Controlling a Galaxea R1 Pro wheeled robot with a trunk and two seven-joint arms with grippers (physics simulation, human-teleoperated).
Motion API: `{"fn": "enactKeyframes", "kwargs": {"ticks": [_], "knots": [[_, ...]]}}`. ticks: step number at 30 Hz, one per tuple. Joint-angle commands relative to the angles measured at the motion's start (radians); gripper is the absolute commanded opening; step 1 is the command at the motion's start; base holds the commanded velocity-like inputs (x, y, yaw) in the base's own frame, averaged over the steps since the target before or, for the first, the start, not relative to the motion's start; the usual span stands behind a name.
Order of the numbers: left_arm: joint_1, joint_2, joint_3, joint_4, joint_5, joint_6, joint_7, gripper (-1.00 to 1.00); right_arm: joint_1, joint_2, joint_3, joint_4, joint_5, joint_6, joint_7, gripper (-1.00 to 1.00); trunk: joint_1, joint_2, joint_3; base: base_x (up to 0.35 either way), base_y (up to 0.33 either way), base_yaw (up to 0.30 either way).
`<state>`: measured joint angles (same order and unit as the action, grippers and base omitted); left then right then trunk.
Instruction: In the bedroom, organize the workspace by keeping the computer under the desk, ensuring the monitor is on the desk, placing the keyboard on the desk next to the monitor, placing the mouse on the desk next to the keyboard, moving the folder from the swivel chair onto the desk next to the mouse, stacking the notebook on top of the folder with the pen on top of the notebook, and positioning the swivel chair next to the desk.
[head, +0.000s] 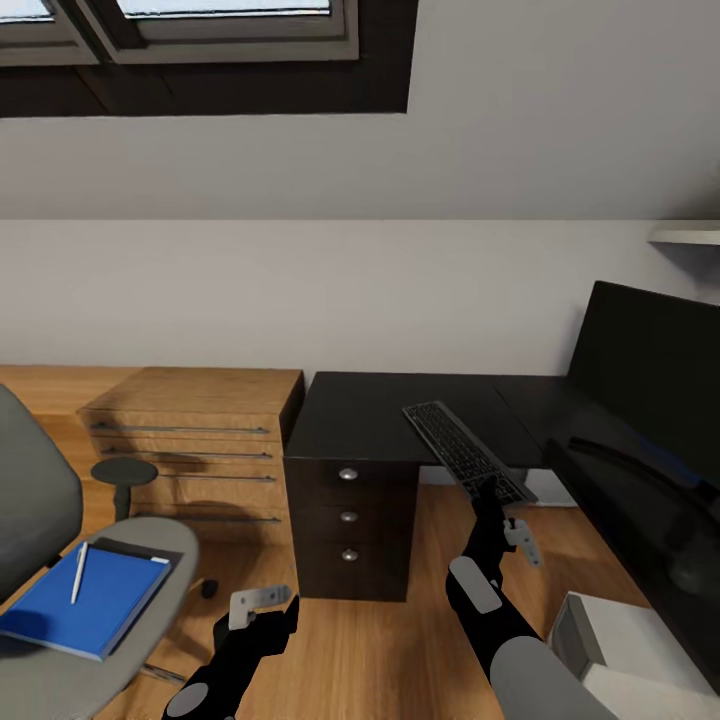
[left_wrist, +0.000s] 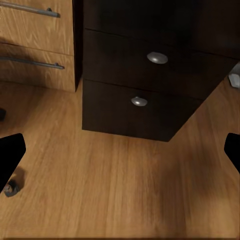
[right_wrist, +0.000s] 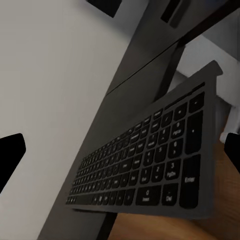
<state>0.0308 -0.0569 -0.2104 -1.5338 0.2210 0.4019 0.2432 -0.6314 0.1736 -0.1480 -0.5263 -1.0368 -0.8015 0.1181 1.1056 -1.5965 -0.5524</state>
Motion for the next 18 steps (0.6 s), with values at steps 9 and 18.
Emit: {"fn": "enactKeyframes", "kwargs": {"ticks": [9, 18], "knots": [[0.0, 0.0, -0.001, -0.002, 0.011, 0.003, 0.008, 1.0, -0.001, 0.001, -0.003, 0.0, -0.009, -0.001, 0.011, 1.0, 0.0, 0.0, -0.001, -0.018, 0.0, 0.0], [0.0, 0.0, -0.001, -0.002, 0.011, 0.003, 0.008, 1.0, -0.001, 0.001, -0.004, 0.0, -0.009, -0.001, 0.01, 1.0, 0.0, 0.0, -0.001, -0.223, 0.0, 0.0]]}}
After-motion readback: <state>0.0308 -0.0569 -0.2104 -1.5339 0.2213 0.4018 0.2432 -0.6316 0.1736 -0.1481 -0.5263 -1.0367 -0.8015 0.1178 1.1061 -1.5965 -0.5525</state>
